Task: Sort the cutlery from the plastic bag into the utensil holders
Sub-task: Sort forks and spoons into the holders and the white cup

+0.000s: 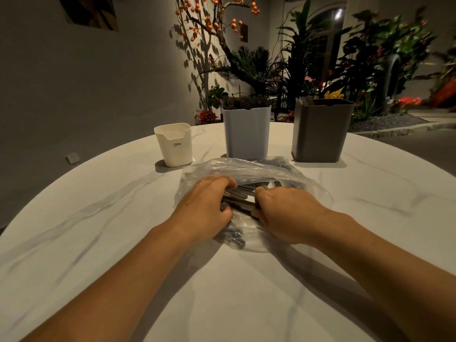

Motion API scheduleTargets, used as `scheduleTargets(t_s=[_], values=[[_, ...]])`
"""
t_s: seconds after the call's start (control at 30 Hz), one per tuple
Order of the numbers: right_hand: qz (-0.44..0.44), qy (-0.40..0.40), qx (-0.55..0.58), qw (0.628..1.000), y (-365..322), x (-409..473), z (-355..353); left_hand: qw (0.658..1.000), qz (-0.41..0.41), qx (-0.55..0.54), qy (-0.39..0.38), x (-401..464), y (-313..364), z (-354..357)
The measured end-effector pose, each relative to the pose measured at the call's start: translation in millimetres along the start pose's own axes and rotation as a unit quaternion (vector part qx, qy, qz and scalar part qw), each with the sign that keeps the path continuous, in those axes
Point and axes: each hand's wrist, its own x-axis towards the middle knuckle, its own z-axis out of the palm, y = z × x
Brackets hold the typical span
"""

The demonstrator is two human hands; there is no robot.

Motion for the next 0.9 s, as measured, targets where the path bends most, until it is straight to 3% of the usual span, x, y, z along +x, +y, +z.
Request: scheduleTargets(t_s=[0.4,0.57,0.7,0.8,0.9], values=[[-0.023,0.016,-0.007,1.000,-1,-3,4,1.000,0.016,0.017,-0.017,0,-2,1],[-0.050,0.072,-0.035,0.996,-6,-6,-2,0.994,0.065,0.067,-0.056,-1,3,1],[-0.080,0.142,-0.074,0.984,-12,-9,-12,0.994,0.068,0.079,-0.032,-1,12,-2],[-0.066,0.130,-0.001,0.989,-15,-9,-18,0.991,0.058,0.111,-0.039,-2,15,-5],[-0.074,0.187,0.161,0.966,-13,-9,-18,0.985,0.125,0.121,0.017,-1,15,-11]])
